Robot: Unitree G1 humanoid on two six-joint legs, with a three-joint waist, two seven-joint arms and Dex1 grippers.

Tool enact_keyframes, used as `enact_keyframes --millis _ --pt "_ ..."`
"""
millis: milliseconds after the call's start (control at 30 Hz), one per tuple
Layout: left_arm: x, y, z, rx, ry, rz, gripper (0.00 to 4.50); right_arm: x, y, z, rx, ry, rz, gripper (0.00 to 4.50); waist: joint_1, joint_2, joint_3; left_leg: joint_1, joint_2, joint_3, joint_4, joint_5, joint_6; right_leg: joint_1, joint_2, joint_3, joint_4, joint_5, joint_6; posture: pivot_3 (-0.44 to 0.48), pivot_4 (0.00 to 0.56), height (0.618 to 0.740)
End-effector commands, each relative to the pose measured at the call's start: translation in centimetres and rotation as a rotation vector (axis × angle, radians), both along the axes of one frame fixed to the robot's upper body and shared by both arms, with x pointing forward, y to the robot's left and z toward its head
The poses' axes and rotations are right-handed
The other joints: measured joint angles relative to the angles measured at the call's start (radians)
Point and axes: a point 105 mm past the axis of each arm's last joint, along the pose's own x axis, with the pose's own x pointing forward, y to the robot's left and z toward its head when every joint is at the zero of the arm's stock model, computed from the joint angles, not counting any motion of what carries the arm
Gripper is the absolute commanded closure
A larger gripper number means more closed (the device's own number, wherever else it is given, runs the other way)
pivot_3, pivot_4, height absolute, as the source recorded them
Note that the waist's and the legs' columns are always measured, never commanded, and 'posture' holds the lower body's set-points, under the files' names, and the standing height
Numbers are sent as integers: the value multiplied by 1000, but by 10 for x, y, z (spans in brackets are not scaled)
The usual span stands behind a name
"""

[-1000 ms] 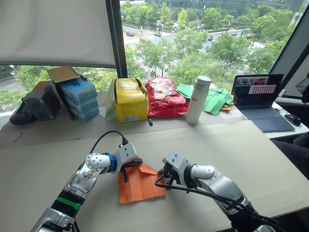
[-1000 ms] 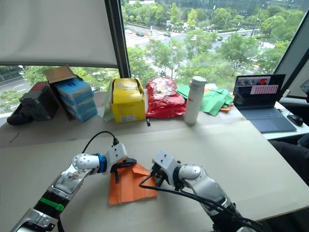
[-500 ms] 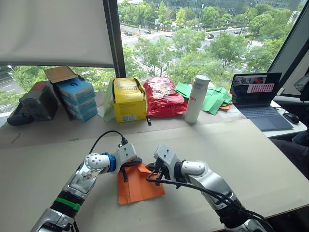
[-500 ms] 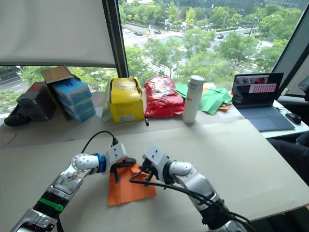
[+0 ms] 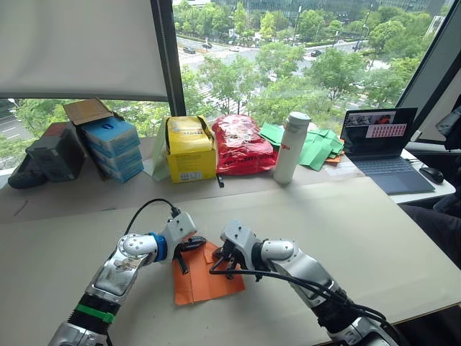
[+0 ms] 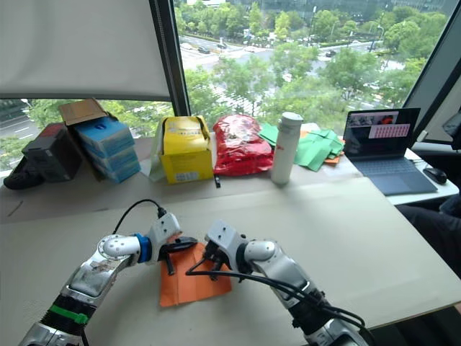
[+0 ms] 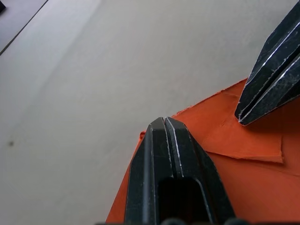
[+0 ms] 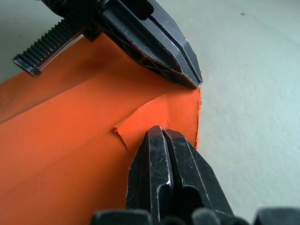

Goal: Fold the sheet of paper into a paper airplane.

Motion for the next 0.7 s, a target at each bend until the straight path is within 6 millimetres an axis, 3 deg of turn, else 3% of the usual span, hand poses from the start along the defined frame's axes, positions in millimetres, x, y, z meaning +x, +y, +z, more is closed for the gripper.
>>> enact_keyframes --millis 33,233,367,567,667,700 --pt "-5 22 25 -145 8 117 4500 -3 -6 -21 -51 62 -21 4455 -3 0 0 0 0 0 0 0 0 0 0 0 0 0 0 0 150 740" --pt "-20 50 41 -387 100 256 2665 -2 -7 -20 -51 60 -27 4500 2 0 0 0 0 0 0 0 -1 0 0 -1 0 0 0 0 150 740" --pt "-34 52 31 -475 205 285 1314 0 -7 -19 -47 55 -33 4500 4 0 0 0 0 -1 0 0 -2 0 0 -1 0 0 0 0 150 740" --pt "-39 53 7 -470 269 338 1314 1 -8 -17 -44 51 -39 4500 5 0 0 0 0 -1 0 2 -4 0 0 -1 -1 0 0 0 150 740" --pt "-39 48 8 -480 269 318 1314 1 -8 -17 -43 51 -42 4500 5 0 0 0 0 -1 0 1 -3 1 0 -1 -1 0 0 0 150 740" --pt "-39 46 10 -487 266 310 1565 1 -8 -17 -43 50 -42 4500 5 0 0 0 0 -1 0 1 -3 1 0 0 -1 0 0 0 150 740"
